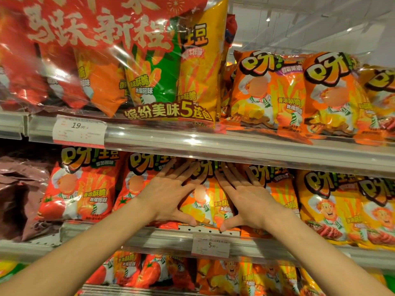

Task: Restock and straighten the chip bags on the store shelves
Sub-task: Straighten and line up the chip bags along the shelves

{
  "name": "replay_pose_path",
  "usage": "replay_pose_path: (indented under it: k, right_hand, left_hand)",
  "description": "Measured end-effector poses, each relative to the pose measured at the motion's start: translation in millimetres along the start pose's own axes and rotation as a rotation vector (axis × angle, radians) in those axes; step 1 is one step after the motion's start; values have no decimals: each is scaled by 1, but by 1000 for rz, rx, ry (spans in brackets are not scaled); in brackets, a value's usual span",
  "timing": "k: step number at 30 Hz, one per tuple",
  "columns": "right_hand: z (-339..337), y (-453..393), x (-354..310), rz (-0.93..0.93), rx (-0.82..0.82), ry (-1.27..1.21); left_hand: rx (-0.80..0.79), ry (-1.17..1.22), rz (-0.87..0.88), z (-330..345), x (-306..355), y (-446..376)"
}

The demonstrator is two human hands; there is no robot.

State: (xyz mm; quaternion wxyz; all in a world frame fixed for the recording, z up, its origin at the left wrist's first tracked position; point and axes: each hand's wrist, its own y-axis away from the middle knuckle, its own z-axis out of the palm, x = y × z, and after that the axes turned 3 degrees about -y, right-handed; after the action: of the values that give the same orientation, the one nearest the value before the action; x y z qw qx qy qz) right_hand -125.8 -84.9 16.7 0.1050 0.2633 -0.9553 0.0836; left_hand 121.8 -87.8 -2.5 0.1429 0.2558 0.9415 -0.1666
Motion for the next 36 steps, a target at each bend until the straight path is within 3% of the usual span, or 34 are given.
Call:
replay_pose_path:
  k: [9, 16, 24, 28, 32, 36]
  right_hand:
    - [6, -5, -4, 9, 10, 11]
    - [7, 10, 1, 16, 144, -66]
    - [-10, 48, 28, 462, 377, -203]
    - [-19, 64, 52, 581, 230, -294]
    - [-17, 66, 68, 605, 95, -499]
    - [-12, 63, 78, 609, 53, -539]
  left_hand:
    - [60, -16, -10, 9, -2, 0]
    - [64, 91, -67, 1, 6, 8]
    - [295, 451, -214, -27, 70, -13]
    - [280, 760, -227, -35, 102, -32]
    - [132, 964, -253, -39, 125, -56]
    - [83, 1115, -275, -43, 139, -78]
